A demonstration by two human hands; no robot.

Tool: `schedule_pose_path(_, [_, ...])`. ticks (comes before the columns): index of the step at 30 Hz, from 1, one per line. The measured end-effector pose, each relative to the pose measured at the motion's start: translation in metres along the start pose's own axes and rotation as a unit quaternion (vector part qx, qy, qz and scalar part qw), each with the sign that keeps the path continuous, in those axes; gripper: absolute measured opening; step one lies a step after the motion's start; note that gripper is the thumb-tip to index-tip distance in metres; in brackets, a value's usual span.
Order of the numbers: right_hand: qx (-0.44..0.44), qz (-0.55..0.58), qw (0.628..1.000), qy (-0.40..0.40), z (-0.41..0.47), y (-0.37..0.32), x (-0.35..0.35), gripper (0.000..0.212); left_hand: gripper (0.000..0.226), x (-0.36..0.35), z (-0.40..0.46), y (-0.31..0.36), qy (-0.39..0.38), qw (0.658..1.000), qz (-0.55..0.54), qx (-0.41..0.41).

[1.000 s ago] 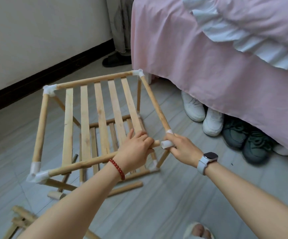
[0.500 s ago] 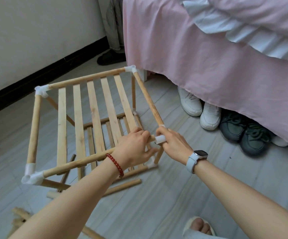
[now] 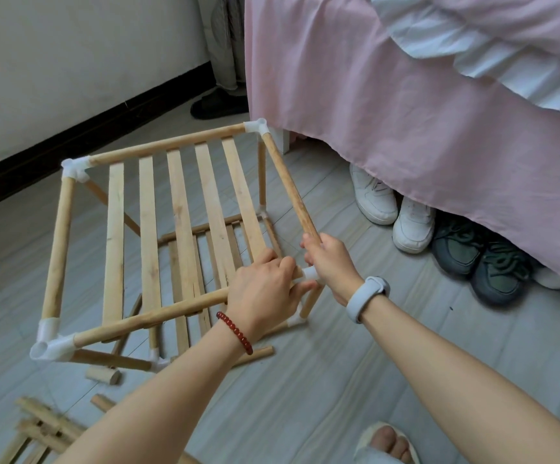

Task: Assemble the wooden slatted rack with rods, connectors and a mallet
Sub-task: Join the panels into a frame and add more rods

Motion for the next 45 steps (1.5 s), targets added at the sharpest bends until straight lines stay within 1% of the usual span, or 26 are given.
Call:
schedule_pose_path(5, [-0.005,0.001,0.999,0.039,0.004,0.000,-0.005,0.026,0.042,-0.001,0.001,-0.006,0.023,1.000,-0.014,0.009])
schedule_pose_path(8, [-0.006,0.006,0.999,0.053,0.003,0.000,-0.008,0.028,0.037,-0.003,0.000,-0.009,0.023,0.999,-0.021,0.007])
schedule_pose_path(12, [-0.013,0.006,0.998,0.061,0.002,-0.002,-0.011,0.029,0.038,-0.002,0.000,-0.015,0.031,0.999,-0.026,-0.003])
schedule_pose_path(16, [-0.012,-0.004,0.999,0.051,0.003,-0.004,-0.012,0.030,0.036,-0.002,0.000,-0.018,0.039,0.999,-0.031,-0.006])
schedule_pose_path(18, [-0.022,0.007,0.999,0.029,0.003,0.000,-0.014,0.031,0.037,-0.003,-0.002,-0.018,0.041,0.999,-0.029,-0.003])
schedule_pose_path(20, [-0.055,0.056,0.997,-0.026,0.006,0.007,-0.016,0.030,0.039,-0.005,-0.004,-0.019,0.038,0.999,-0.035,0.000])
schedule_pose_path(22, [-0.097,0.102,0.986,-0.093,0.009,0.008,-0.018,0.026,0.040,-0.004,-0.007,-0.019,0.036,0.998,-0.045,-0.007])
schedule_pose_path(24, [-0.106,0.080,0.985,-0.112,0.011,0.004,-0.019,0.025,0.038,-0.003,-0.011,-0.019,0.032,0.997,-0.064,-0.015])
schedule_pose_path(26, [-0.072,0.038,0.993,-0.082,0.011,-0.007,-0.020,0.028,0.037,-0.001,-0.013,-0.022,0.034,0.995,-0.091,-0.014])
schedule_pose_path(28, [-0.009,0.001,0.999,-0.054,0.011,-0.023,-0.022,0.032,0.037,0.007,-0.014,-0.026,0.061,0.992,-0.110,-0.005])
schedule_pose_path(30, [0.039,-0.053,0.997,-0.040,0.010,-0.046,-0.023,0.036,0.036,0.020,-0.012,-0.031,0.094,0.988,-0.121,0.004])
schedule_pose_path(33, [0.089,-0.129,0.987,-0.029,0.006,-0.086,-0.019,0.039,0.039,0.040,-0.007,-0.037,0.133,0.981,-0.142,0.019])
schedule_pose_path(35, [0.128,-0.188,0.974,-0.011,-0.001,-0.113,-0.010,0.039,0.037,0.053,-0.002,-0.036,0.158,0.971,-0.180,0.018])
schedule_pose_path(37, [0.175,-0.262,0.949,0.018,-0.010,-0.138,0.002,0.038,0.028,0.068,0.003,-0.029,0.190,0.955,-0.228,-0.002])
schedule_pose_path(39, [0.210,-0.325,0.921,0.042,-0.016,-0.160,0.012,0.037,0.027,0.083,0.007,-0.021,0.214,0.942,-0.257,-0.027])
schedule_pose_path(41, [0.248,-0.399,0.881,0.060,-0.025,-0.181,0.015,0.032,0.031,0.097,0.011,-0.015,0.212,0.936,-0.275,-0.053])
schedule_pose_path(42, [0.270,-0.438,0.855,0.068,-0.030,-0.189,0.014,0.031,0.033,0.103,0.013,-0.014,0.205,0.936,-0.280,-0.059])
schedule_pose_path(44, [0.300,-0.512,0.801,0.074,-0.039,-0.193,0.011,0.028,0.037,0.109,0.014,-0.018,0.195,0.944,-0.264,-0.041])
schedule_pose_path(45, [0.309,-0.549,0.774,0.068,-0.045,-0.190,0.010,0.027,0.037,0.113,0.010,-0.025,0.211,0.948,-0.236,-0.027])
Point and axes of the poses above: each hand's wrist, its own z-axis towards the middle knuckle, its own x-axis out of the back of the hand, y = z × x, the point moved 5 cm from there along z, towards the middle knuckle, and after that the axes turned 11 degrees about -x, right-handed, at the moved point
